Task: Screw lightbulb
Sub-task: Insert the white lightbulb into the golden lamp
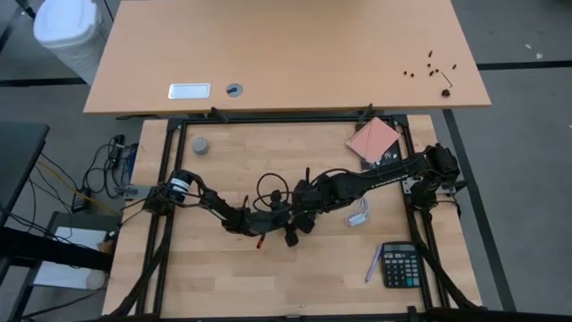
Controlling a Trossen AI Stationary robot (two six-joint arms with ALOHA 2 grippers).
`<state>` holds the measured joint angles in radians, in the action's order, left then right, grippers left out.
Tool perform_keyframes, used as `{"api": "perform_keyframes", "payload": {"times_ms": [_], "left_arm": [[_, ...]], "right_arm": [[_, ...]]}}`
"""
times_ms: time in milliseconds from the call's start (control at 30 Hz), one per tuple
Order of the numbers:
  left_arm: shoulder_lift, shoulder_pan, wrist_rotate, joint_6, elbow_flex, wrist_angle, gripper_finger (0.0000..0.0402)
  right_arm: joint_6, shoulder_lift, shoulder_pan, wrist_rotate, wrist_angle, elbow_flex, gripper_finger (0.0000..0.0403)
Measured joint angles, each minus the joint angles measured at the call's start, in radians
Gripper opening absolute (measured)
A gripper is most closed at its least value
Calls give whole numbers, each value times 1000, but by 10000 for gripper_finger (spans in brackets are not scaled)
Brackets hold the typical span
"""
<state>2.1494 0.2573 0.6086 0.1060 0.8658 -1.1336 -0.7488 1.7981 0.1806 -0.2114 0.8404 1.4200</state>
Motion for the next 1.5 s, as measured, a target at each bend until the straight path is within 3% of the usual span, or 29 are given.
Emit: {"api": "perform_keyframes", "payload": {"times_ms": [633, 933, 1233, 1367, 1500], "left_arm": [[0, -1, 0, 4, 0, 3, 184], [0, 0, -8, 3, 0, 3, 184], [0, 0, -50, 0, 0, 45, 184], [-3, -2, -80, -45, 1, 61, 184], [-4, -2, -98, -81, 2, 72, 184]], "right_arm": [[177, -60, -2, 7, 12, 0, 321], [358, -139, -1, 7, 23, 0, 327], [466, -167, 57, -25, 196, 0, 327], [523, -167, 79, -46, 218, -45, 325], [577, -167, 90, -34, 90, -154, 322]]}}
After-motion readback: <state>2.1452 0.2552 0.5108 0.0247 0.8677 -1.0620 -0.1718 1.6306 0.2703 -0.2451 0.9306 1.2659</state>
